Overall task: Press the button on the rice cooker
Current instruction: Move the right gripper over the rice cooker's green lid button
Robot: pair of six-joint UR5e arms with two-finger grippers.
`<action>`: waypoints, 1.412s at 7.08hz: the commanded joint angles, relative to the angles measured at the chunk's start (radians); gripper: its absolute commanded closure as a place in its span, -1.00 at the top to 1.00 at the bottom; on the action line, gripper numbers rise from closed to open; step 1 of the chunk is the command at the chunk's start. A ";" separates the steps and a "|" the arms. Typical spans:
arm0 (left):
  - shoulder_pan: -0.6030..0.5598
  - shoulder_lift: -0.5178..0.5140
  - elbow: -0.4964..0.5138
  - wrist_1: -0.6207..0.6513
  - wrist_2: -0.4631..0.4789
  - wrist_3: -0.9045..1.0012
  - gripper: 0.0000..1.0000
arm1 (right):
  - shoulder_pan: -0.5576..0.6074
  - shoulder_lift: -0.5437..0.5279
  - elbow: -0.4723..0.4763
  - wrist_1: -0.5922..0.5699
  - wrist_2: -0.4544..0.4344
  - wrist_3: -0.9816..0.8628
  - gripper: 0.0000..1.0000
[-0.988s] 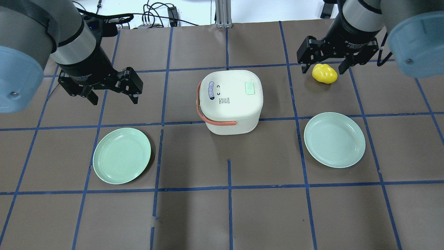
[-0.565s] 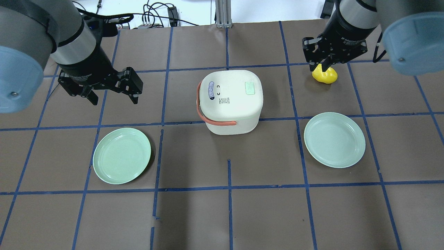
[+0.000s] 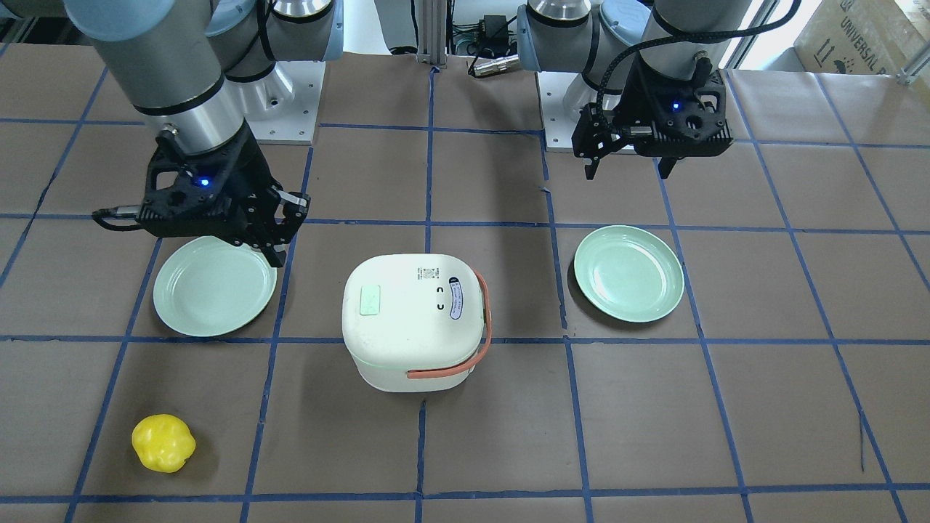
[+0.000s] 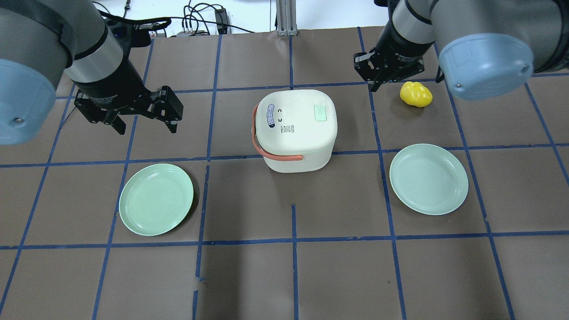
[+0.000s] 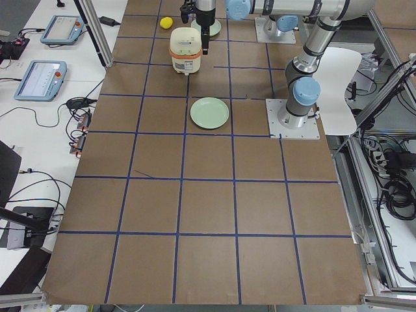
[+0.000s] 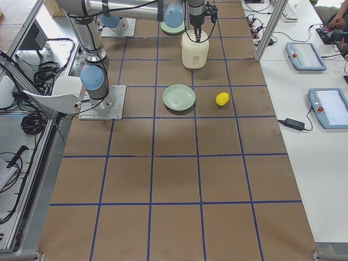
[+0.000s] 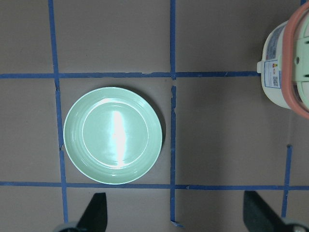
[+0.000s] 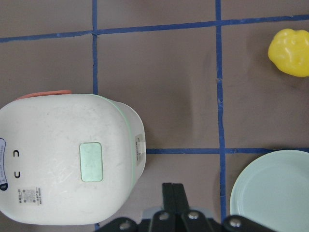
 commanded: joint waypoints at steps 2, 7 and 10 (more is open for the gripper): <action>0.000 0.000 0.000 0.000 0.000 0.000 1.00 | 0.100 0.081 0.001 -0.112 -0.015 0.119 -0.89; 0.000 0.000 0.000 0.000 0.000 0.000 1.00 | 0.131 0.093 0.066 -0.184 -0.015 0.143 -0.89; 0.000 0.000 0.000 0.000 0.000 0.000 1.00 | 0.145 0.109 0.073 -0.215 -0.017 0.152 -0.89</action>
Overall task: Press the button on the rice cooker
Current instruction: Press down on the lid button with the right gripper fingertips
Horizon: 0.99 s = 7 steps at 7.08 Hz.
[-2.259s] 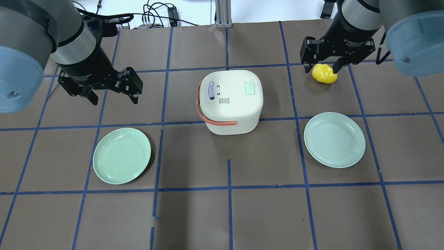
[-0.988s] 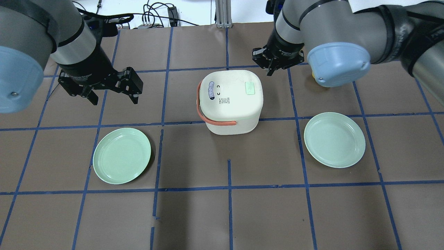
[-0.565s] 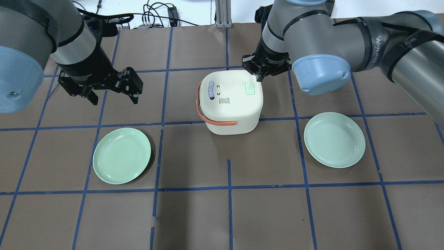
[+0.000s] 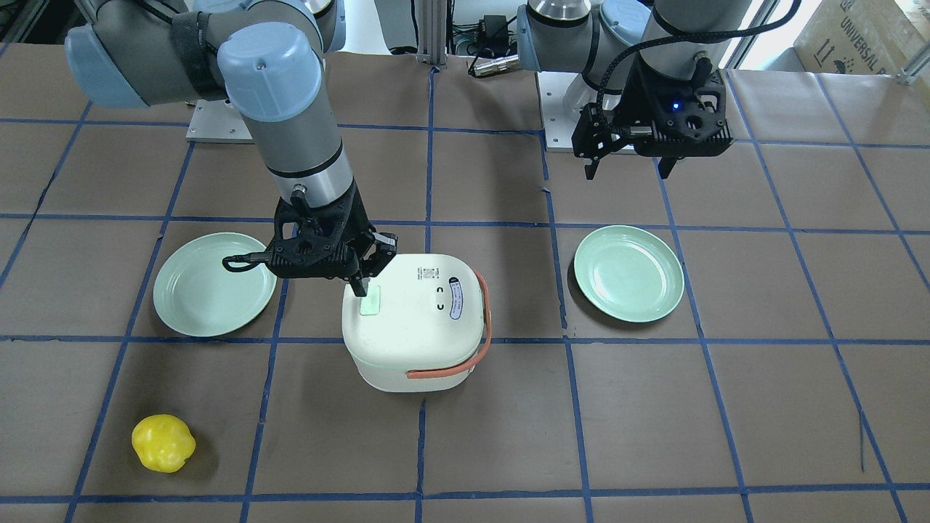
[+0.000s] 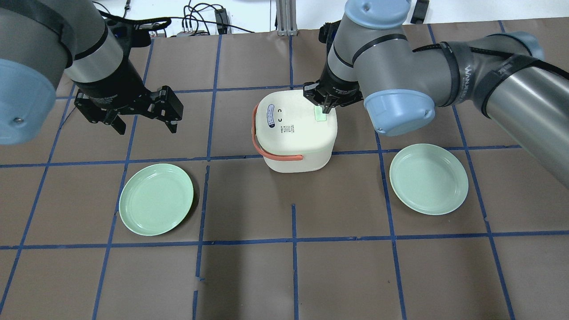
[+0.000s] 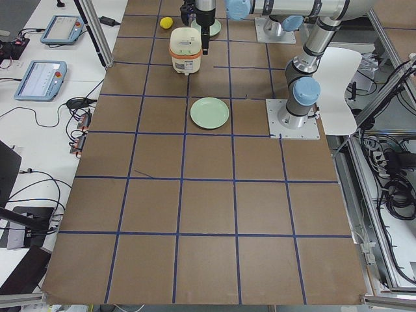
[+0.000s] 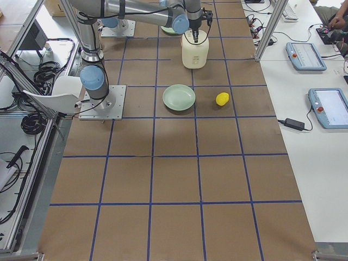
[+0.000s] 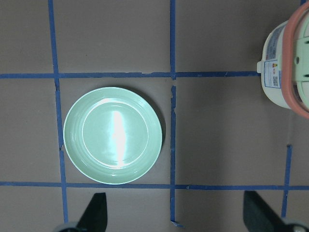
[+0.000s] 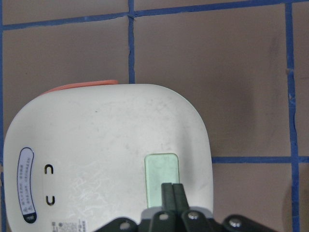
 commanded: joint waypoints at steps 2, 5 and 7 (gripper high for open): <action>0.000 0.000 0.000 0.000 0.000 0.000 1.00 | 0.011 0.018 0.002 -0.023 -0.013 0.007 -0.89; 0.000 0.000 0.000 0.000 0.000 0.000 1.00 | 0.013 0.040 0.002 -0.058 -0.017 0.007 -0.89; 0.000 0.000 0.000 0.000 0.000 0.000 1.00 | 0.013 0.043 0.002 -0.058 -0.017 0.007 -0.89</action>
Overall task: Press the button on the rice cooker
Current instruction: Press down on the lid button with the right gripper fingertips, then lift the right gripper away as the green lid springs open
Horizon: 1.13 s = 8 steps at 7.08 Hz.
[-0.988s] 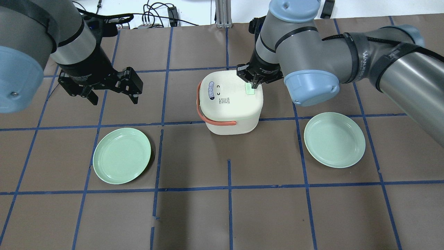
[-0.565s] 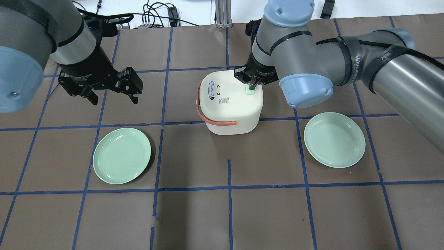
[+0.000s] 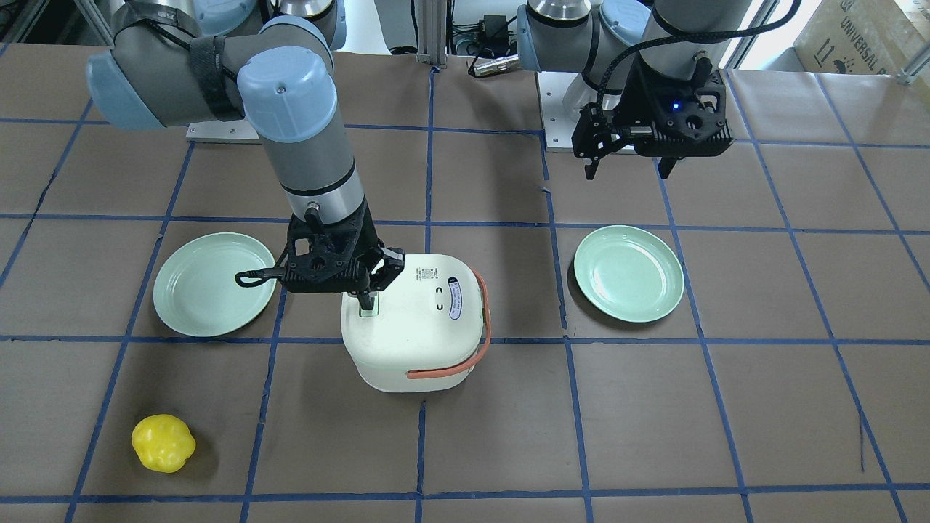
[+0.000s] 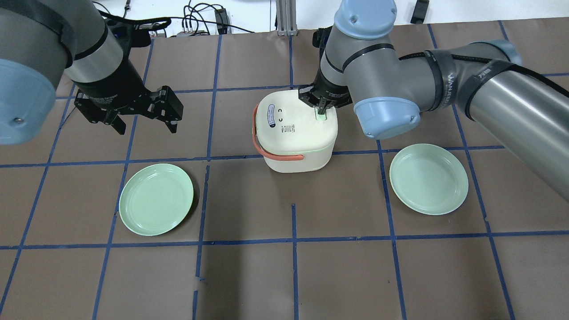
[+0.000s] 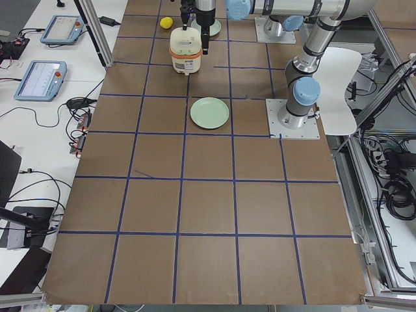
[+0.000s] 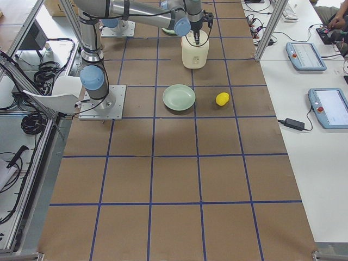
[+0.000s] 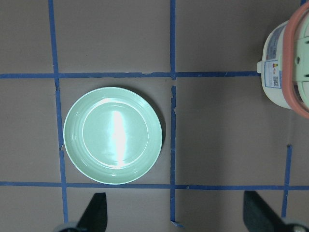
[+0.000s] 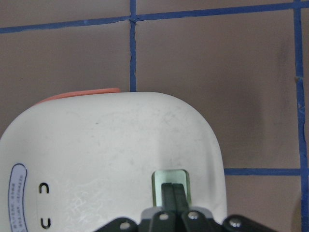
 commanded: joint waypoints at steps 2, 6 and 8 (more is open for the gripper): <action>0.000 0.000 0.000 0.000 0.000 0.000 1.00 | 0.000 -0.002 -0.020 0.012 0.000 -0.005 -0.89; 0.000 0.000 0.000 0.000 0.000 0.000 1.00 | -0.017 -0.025 -0.194 0.273 0.012 -0.018 -0.85; 0.000 0.000 0.000 0.000 0.000 0.000 1.00 | -0.075 -0.028 -0.264 0.349 0.017 -0.044 0.27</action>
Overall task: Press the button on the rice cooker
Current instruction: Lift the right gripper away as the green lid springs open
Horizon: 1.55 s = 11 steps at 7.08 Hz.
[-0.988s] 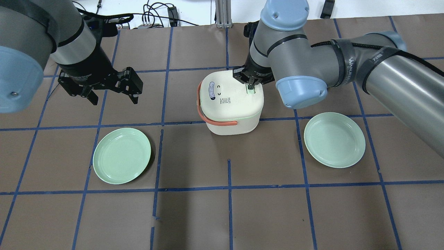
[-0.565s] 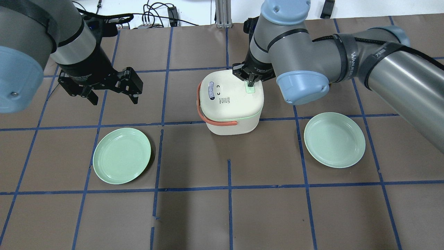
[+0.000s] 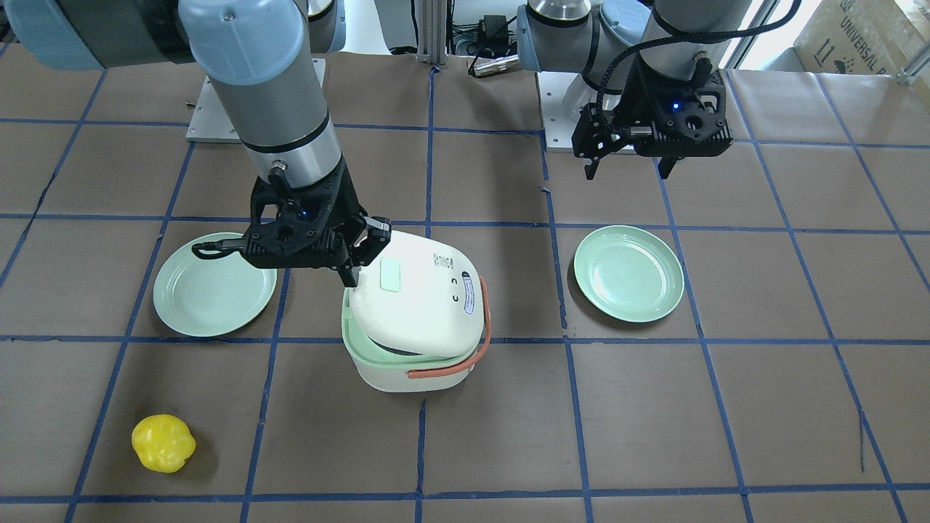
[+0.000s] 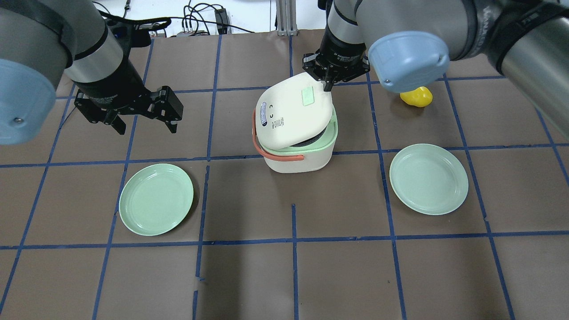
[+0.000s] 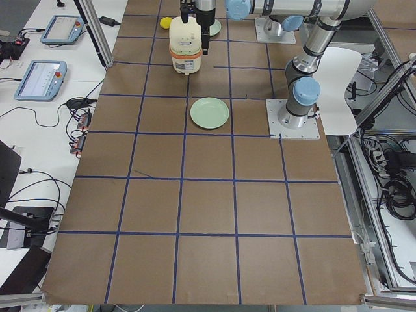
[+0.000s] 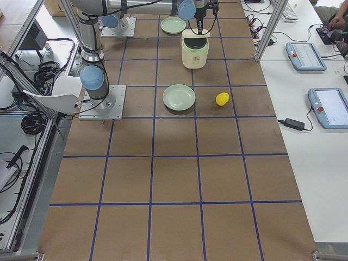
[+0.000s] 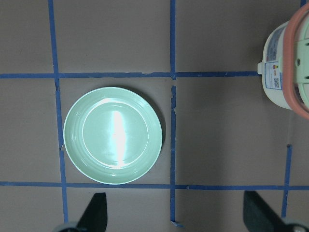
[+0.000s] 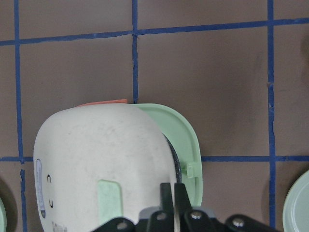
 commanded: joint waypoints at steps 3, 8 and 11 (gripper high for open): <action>0.000 0.000 0.000 0.000 0.000 0.000 1.00 | -0.110 -0.013 -0.057 0.048 -0.007 -0.046 0.99; 0.000 0.000 0.000 0.000 0.000 0.000 1.00 | -0.204 -0.080 -0.025 0.131 -0.010 -0.046 0.99; 0.000 0.000 0.000 0.000 0.000 0.000 1.00 | -0.226 -0.164 0.078 0.117 -0.010 -0.054 0.99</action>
